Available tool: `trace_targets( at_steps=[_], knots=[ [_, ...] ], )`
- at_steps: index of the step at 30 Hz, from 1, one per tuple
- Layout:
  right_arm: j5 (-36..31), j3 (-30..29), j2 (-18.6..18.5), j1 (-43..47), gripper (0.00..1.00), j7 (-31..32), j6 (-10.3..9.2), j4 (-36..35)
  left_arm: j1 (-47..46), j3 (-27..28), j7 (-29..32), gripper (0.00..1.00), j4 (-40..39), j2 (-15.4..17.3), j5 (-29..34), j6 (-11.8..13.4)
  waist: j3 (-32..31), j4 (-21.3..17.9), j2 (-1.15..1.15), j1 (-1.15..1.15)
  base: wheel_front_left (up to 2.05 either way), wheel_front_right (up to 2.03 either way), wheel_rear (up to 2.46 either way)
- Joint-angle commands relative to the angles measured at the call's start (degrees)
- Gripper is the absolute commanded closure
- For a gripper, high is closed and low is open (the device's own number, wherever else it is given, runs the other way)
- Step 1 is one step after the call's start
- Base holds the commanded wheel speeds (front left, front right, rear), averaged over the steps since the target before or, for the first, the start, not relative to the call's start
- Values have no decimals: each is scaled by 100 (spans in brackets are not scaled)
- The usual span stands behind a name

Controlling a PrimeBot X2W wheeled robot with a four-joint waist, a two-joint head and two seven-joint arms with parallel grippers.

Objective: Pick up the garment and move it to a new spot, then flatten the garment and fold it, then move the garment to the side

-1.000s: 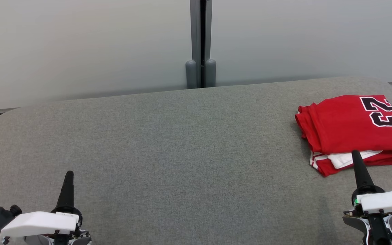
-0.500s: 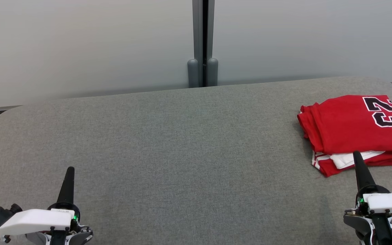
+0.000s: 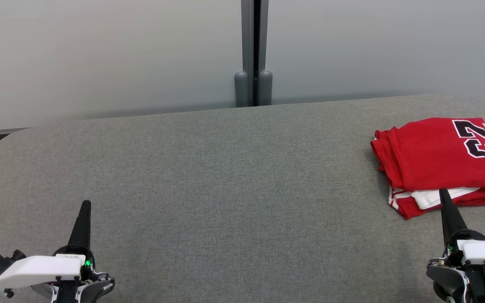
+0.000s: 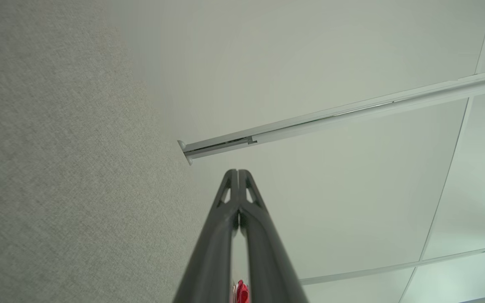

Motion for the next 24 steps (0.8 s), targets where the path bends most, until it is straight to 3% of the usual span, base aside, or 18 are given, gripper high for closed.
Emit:
trace_targets(
  at_steps=[1, 24],
  knots=[
    [123, -39, 2, 3, 100, 45, 0, -43, -131, 47, 35, 100, -15, -3, -116, -60, 3, 5, 0, 0, 0, 0, 0],
    [950, -235, 138, 37, 100, 232, 0, -43, -255, 213, 284, 100, 64, -128, -900, -238, 43, 71, 0, 0, 0, 0, 0]
  ],
)
